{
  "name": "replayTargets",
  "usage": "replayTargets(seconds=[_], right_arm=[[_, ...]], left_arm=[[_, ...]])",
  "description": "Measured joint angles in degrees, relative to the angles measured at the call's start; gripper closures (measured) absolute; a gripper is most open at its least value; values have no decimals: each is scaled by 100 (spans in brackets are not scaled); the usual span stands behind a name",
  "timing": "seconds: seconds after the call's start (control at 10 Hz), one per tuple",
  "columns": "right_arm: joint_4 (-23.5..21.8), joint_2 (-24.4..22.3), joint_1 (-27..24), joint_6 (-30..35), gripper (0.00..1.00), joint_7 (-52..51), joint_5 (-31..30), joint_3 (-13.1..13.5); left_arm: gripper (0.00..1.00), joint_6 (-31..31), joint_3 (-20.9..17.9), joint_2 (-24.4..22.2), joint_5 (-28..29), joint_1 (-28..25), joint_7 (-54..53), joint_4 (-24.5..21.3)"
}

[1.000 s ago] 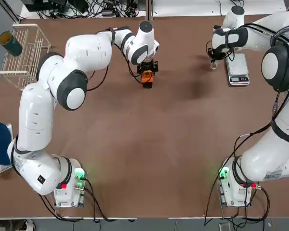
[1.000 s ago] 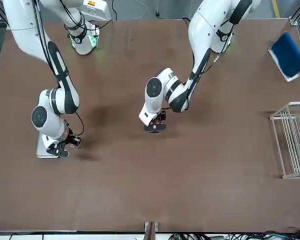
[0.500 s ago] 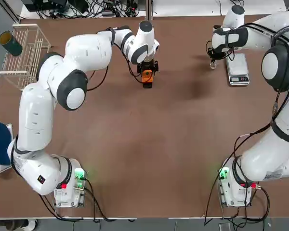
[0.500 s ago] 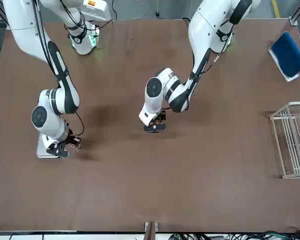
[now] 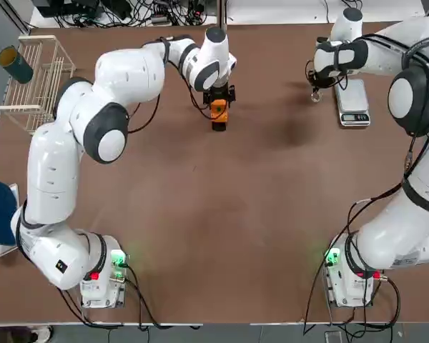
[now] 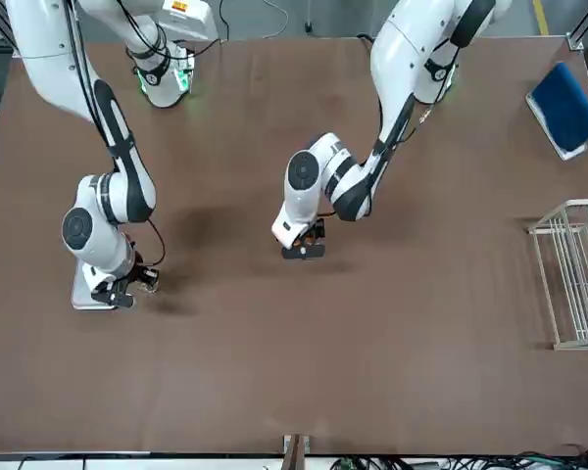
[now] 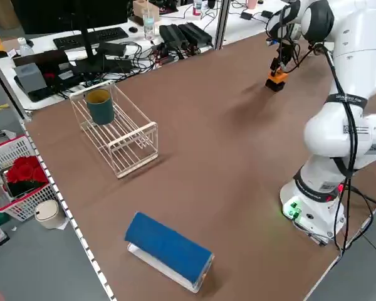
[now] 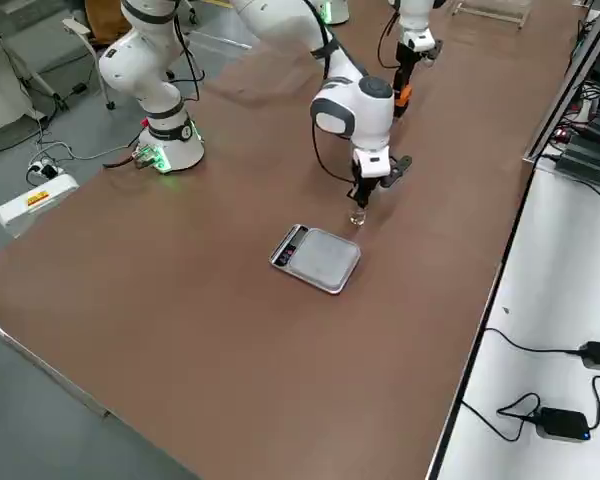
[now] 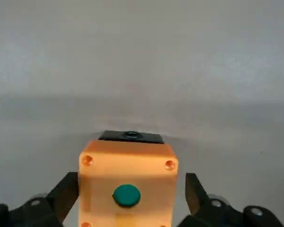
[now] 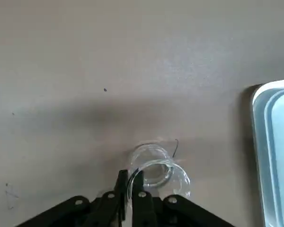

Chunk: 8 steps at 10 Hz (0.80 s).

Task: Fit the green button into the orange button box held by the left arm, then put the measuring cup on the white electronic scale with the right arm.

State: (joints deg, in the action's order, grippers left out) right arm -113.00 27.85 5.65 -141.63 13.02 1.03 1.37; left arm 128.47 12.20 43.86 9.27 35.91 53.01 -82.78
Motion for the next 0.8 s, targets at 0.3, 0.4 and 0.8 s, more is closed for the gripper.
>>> replayTargets(seconds=[0.3,0.4,0.8], right_arm=[[236,-28,24,544,93,-1,0,-10],[310,-68,24,708,93,-2,0,-10],[397,-352,-2,1108,93,-62,-9,37]], left_arm=[[1,-61,-10,-29,0,-10,-12,0],[4,-61,-11,-31,0,-13,-14,5],[45,-441,-10,-162,0,-33,-14,192]])
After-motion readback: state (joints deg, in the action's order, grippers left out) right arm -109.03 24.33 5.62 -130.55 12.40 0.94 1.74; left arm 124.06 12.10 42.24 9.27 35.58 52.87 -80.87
